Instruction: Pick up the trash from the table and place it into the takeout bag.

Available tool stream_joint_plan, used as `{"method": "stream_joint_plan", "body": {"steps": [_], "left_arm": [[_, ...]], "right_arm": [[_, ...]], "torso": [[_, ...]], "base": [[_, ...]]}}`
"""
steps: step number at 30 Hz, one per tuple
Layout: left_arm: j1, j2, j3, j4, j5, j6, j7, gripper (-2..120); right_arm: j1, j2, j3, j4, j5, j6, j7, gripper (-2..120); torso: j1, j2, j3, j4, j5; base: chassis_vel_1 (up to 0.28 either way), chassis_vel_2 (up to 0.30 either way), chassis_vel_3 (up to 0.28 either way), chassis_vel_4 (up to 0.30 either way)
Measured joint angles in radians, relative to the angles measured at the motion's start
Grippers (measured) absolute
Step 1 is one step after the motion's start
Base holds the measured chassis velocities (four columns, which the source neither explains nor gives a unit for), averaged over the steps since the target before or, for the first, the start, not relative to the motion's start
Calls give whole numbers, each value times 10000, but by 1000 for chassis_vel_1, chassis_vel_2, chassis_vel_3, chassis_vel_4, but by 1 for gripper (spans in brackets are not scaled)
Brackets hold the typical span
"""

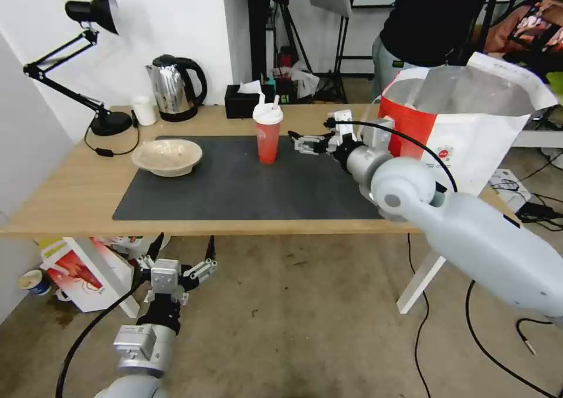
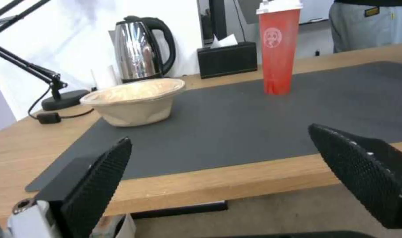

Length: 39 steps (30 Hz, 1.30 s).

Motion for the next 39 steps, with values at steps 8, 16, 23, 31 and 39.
{"method": "stream_joint_plan", "body": {"steps": [8, 16, 23, 31, 39], "left_arm": [[1, 0, 0, 0, 0, 0, 0, 100], [0, 0, 0, 0, 0, 0, 0, 100], [0, 0, 0, 0, 0, 0, 0, 100], [1, 0, 0, 0, 0, 0, 0, 100], [0, 0, 0, 0, 0, 0, 0, 100]], "right_arm": [[204, 784, -263, -977, -303, 3, -41, 100], [450, 1201, -462, -1715, -411, -12, -217, 100], [586, 1636, -526, -2412, -842, -79, -674, 100], [576, 1879, -528, -2730, -997, -109, -877, 100], [744, 2152, -686, -3081, -1087, -122, -1008, 100]], "torso": [[0, 0, 0, 0, 2], [0, 0, 0, 0, 0], [0, 0, 0, 0, 1], [0, 0, 0, 0, 2], [0, 0, 0, 0, 1]], "base": [[0, 0, 0, 0], [0, 0, 0, 0], [0, 0, 0, 0], [0, 0, 0, 0], [0, 0, 0, 0]]}}
